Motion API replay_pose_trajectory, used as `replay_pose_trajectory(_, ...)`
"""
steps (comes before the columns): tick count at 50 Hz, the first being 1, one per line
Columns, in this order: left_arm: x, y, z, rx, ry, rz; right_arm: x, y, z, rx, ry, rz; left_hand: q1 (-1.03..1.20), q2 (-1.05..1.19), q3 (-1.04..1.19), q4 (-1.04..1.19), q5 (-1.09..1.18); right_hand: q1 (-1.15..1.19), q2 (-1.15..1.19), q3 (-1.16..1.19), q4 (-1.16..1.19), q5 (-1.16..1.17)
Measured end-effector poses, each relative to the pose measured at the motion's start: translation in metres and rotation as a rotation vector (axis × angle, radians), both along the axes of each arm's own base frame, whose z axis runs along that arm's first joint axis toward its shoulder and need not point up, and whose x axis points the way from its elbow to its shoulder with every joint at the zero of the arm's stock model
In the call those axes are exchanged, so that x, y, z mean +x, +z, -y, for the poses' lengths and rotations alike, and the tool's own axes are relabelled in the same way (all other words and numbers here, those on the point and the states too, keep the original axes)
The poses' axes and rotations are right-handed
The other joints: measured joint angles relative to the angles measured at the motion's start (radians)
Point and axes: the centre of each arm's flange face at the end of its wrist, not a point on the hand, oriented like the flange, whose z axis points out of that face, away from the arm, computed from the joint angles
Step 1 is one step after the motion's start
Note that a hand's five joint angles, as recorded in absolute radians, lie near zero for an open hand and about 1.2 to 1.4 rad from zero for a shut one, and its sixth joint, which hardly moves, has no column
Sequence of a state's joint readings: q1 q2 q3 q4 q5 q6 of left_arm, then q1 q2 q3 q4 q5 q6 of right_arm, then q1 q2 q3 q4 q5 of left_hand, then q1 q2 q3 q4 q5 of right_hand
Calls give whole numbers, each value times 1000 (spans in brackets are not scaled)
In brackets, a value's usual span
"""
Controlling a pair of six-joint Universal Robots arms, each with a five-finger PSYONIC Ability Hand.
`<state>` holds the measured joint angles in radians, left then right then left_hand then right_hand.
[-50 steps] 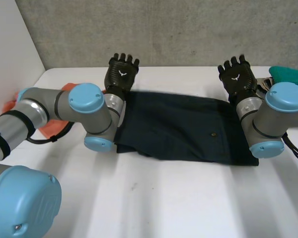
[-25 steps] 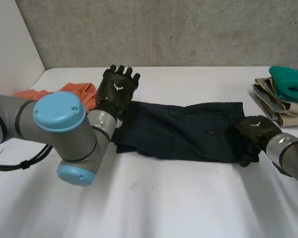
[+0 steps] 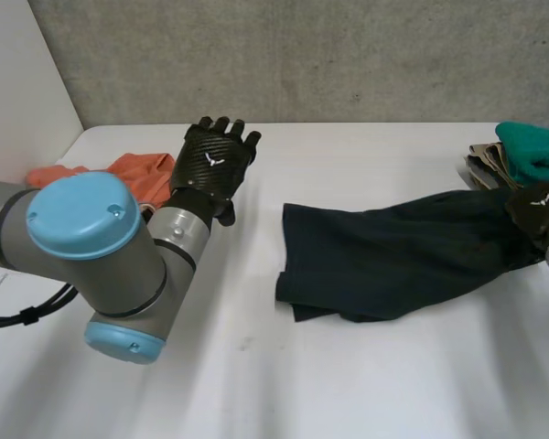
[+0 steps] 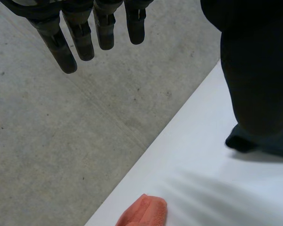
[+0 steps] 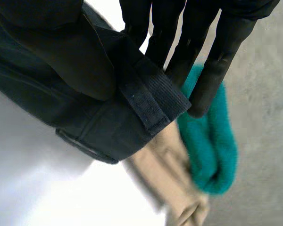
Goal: Fold the laundry.
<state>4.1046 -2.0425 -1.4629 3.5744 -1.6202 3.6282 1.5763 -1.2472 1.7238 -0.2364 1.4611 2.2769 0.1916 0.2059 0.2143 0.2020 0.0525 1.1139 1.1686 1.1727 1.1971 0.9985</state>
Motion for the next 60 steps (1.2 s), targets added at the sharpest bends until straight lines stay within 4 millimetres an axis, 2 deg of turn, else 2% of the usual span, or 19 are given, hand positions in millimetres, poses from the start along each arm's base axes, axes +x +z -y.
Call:
replay_pose_trajectory(3, 3, 2, -3, 0, 3, 0, 12, 8, -1, -33, 54, -53, 0, 0, 0, 0, 0, 10, 0, 0, 1, 0)
replay_pose_trajectory(4, 6, 3, -6, 3, 5, 1, 35, 16, -6, -72, 142, -80, 0, 0, 0, 0, 0, 10, 0, 2, 1, 0)
replay_pose_trajectory(6, 7, 3, -7, 3, 6, 2, 47, 19, -9, -90, 186, -85, 0, 0, 0, 0, 0, 10, 0, 6, 1, 0)
replay_pose_trajectory(7, 10, 4, -10, 6, 7, 3, 82, 27, -23, -142, 325, -86, 0, 0, 0, 0, 0, 10, 5, 16, 2, 0)
replay_pose_trajectory(8, 10, 4, -10, 6, 8, 3, 88, 28, -26, -150, 352, -85, 0, 0, 0, 0, 0, 10, 5, 17, 2, 0)
replay_pose_trajectory(10, 14, 6, -14, 7, 10, -1, 132, 30, -54, -193, 560, -66, 0, 0, 0, 0, 0, 10, 5, 18, 2, 0)
replay_pose_trajectory(12, 15, 7, -15, 8, 12, -3, 146, 27, -65, -195, 636, -58, 0, 0, 0, 0, 0, 10, 5, 18, 2, 1)
replay_pose_trajectory(13, 16, 10, -17, 8, 16, -12, 170, 18, -88, -184, 779, -43, 0, 0, 0, 0, 0, 10, 5, 18, 2, 6)
replay_pose_trajectory(17, 19, 14, -18, 12, 27, -35, 195, -7, -122, -111, 960, -40, 0, 0, 0, 0, 0, -43, -80, -75, -93, -62)
replay_pose_trajectory(18, 20, 16, -18, 14, 31, -48, 201, -16, -130, -77, 998, -45, 0, 0, 0, 0, 0, -292, -345, -316, -334, -315)
replay_pose_trajectory(20, 20, 18, -17, 15, 34, -66, 205, -25, -139, -32, 1028, -52, 0, 0, 0, 0, 0, -567, -622, -611, -619, -598)
replay_pose_trajectory(23, 18, 24, -14, 9, 36, -97, 206, -22, -140, 5, 1009, -28, 0, 0, 0, 0, 0, -877, -935, -931, -949, -910)
replay_pose_trajectory(29, 9, 46, -7, -32, 21, -174, 192, 20, -124, 60, 866, 211, 0, 0, 0, 0, 0, -890, -958, -961, -982, -948)
replay_pose_trajectory(34, -13, 59, -3, -38, -32, -250, 162, 56, -93, 161, 652, 593, 0, 0, 0, 0, 0, -890, -958, -961, -982, -948)
replay_pose_trajectory(39, -45, 45, -9, 45, -104, -258, 128, 65, -60, 210, 459, 752, 0, 0, 0, 0, 0, -890, -958, -961, -982, -948)
replay_pose_trajectory(43, -61, 24, -15, 123, -133, -221, 114, 58, -45, 241, 370, 750, 0, 0, 0, 0, 0, -890, -958, -961, -982, -948)
replay_pose_trajectory(48, -79, -25, -25, 282, -145, -112, 107, 28, -25, 342, 279, 649, 0, 0, 0, 0, 0, -890, -958, -961, -982, -948)
replay_pose_trajectory(53, -76, -61, -29, 377, -100, -22, 110, -8, -19, 446, 267, 544, 0, 0, 0, 0, 0, -890, -958, -961, -982, -948)
replay_pose_trajectory(60, -64, -79, -26, 432, -17, 50, 112, -42, -17, 512, 267, 471, 3, 0, 0, 1, 0, -905, -968, -961, -982, -948)
